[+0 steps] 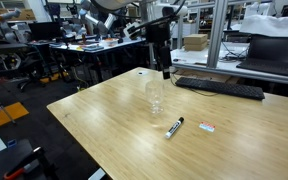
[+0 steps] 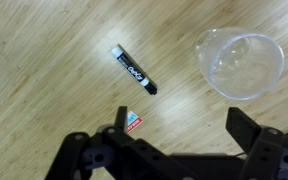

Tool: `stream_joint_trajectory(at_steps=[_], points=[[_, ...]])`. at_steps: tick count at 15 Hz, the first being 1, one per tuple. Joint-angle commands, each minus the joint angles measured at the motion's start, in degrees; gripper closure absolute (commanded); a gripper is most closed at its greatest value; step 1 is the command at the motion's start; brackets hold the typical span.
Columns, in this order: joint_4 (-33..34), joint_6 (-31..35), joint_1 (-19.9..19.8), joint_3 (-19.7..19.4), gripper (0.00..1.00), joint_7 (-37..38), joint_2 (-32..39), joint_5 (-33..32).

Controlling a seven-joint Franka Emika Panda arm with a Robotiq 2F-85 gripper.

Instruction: Take the black marker out of the glass

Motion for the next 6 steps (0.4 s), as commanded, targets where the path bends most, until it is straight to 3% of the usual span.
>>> stream_joint_trajectory(at_steps=[1,6], points=[[-4.11,2.52,-0.51,0.69,0.00,2.58,-3.37,-1.04],[-9.51,4.91,-0.67,0.65,0.00,6.49,-7.04,-2.47]])
